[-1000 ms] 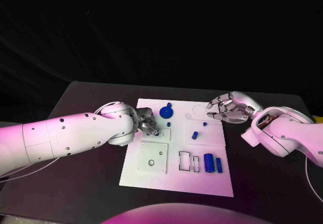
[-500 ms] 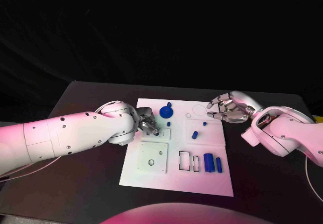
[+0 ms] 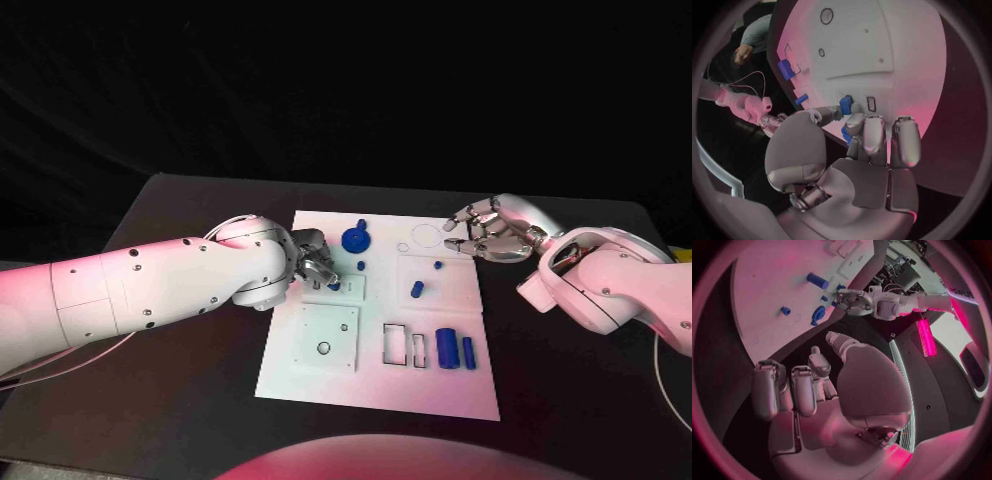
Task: Assemble the parts on the task board
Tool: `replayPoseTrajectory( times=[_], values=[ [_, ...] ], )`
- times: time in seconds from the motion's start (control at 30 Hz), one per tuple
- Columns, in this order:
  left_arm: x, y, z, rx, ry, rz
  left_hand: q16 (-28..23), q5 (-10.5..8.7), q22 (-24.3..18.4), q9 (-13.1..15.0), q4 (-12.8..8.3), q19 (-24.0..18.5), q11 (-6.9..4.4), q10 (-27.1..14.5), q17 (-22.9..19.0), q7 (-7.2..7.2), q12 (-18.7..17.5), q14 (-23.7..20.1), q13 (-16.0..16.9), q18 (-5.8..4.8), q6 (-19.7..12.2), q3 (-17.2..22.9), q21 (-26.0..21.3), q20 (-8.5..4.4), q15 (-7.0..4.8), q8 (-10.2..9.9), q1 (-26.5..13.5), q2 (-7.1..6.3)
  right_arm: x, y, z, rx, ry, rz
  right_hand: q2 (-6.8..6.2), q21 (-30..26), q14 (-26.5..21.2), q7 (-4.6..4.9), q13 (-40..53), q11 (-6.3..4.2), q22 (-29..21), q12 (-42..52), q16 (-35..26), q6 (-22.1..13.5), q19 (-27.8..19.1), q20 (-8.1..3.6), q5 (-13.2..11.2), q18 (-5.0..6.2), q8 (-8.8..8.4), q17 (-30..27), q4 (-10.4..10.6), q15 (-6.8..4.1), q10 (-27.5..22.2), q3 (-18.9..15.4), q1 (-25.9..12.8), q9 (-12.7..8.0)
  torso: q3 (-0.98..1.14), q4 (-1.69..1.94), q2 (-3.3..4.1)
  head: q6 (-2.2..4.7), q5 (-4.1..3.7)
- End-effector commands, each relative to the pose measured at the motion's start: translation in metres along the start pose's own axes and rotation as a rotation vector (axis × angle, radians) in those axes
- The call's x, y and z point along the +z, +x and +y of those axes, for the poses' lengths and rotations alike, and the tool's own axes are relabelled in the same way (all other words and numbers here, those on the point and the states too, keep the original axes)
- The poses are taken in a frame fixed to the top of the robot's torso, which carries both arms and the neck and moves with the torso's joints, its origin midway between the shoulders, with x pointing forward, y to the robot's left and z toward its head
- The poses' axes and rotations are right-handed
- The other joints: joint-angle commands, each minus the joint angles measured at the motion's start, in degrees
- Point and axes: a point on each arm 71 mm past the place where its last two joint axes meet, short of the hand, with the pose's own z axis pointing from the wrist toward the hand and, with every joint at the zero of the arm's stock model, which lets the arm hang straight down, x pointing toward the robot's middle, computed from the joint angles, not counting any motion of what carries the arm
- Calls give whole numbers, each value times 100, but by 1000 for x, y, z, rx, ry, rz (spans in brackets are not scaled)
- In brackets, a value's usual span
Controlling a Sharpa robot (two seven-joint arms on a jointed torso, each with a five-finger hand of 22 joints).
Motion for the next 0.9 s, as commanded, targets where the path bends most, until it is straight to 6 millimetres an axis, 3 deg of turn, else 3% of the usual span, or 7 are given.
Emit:
replayPoseTrajectory(
  times=[0.03,0.43,0.9],
  values=[
    [2,8,4,7,-28,52,-17,-32,5,-4,-486,38,-24,35,9,-27,36,52,18,-87,25,467,19,3,-45,12,-71,7,0,1,0,-1,-8,2,-4,-19,333,5,-5,4,737,-22,-25,-36,-41,15,-31,34,22,405,20,-12,-37,-1,-51,6,0,-2,3,1,0],
    [3,8,5,14,-31,60,-20,-64,49,-36,-367,72,-40,47,14,-48,102,53,45,-97,90,187,29,-4,-56,29,-184,-8,0,0,0,-1,-6,4,-5,-26,332,5,-13,4,733,-29,-30,-39,-44,14,-29,36,23,398,24,-12,-44,-3,-54,7,0,-3,0,-20,-10],
    [3,8,5,19,-32,66,-28,-45,74,-124,-44,92,-49,34,20,-59,155,55,-11,-101,160,-542,24,-13,-64,16,-241,41,0,1,-1,-4,2,10,-6,-18,334,4,-1,3,739,-19,-26,-41,-38,14,-27,33,25,407,28,-12,-33,-5,-57,7,-2,2,0,-27,-16]
  ],
)
